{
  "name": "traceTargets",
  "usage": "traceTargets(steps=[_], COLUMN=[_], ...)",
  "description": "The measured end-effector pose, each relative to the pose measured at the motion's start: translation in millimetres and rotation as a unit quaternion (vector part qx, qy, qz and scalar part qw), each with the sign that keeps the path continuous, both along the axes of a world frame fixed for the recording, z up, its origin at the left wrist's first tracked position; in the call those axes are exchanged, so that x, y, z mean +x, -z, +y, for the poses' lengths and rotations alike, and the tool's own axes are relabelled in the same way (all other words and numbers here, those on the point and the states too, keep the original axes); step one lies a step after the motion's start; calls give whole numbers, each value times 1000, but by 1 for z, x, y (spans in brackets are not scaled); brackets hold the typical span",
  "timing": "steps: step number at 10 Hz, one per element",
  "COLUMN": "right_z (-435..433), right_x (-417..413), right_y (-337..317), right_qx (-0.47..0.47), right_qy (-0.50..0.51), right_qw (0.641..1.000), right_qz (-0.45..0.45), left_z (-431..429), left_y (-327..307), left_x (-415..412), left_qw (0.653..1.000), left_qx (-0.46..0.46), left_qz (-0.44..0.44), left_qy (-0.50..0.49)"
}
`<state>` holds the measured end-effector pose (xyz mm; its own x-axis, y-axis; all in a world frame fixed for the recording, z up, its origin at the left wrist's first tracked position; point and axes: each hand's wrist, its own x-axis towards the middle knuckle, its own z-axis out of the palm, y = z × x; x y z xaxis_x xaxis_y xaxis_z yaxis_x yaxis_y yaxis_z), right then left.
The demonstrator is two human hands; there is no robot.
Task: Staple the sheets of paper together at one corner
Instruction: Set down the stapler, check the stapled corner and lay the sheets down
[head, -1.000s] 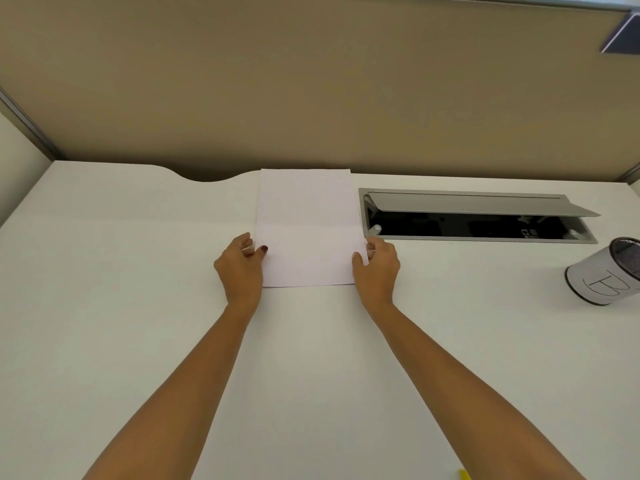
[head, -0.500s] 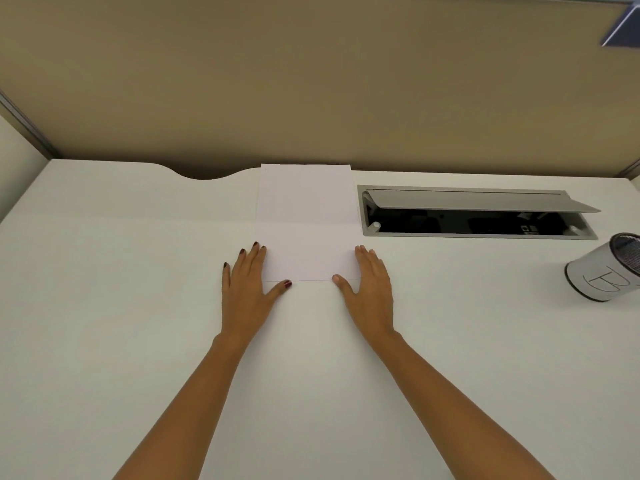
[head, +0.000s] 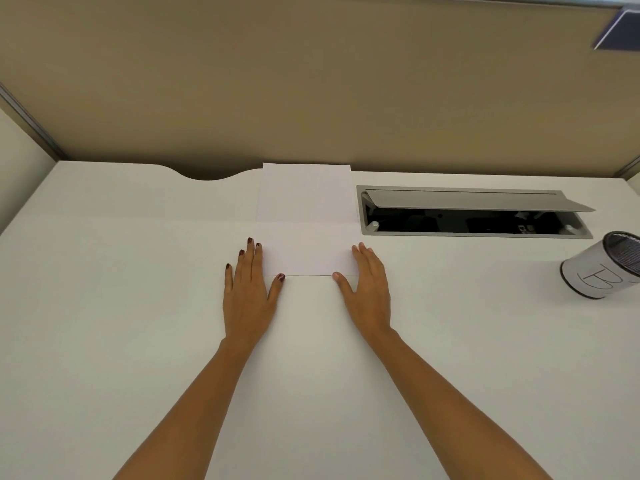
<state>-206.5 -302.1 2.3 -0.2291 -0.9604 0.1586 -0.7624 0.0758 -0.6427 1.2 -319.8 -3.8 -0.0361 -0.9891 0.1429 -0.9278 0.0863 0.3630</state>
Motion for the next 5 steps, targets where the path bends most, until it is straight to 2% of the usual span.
traceTargets(steps=[2, 3, 4, 5], right_z=[28, 51, 76, 112], right_x=[4, 13, 19, 27], right_y=[0, -1, -6, -2], right_qx=[-7, -26, -27, -24], right_qy=[-8, -23, -50, -50], right_qw=[998, 989, 983, 985], right_qz=[66, 142, 173, 166], left_z=[34, 59, 85, 124], left_y=[-6, -7, -10, -11], left_x=[-1, -6, -10, -17], left_qw=[1000, 999, 999, 999], left_qx=[19, 24, 30, 28], left_qz=[-3, -17, -19, -19], left_qy=[4, 17, 23, 21])
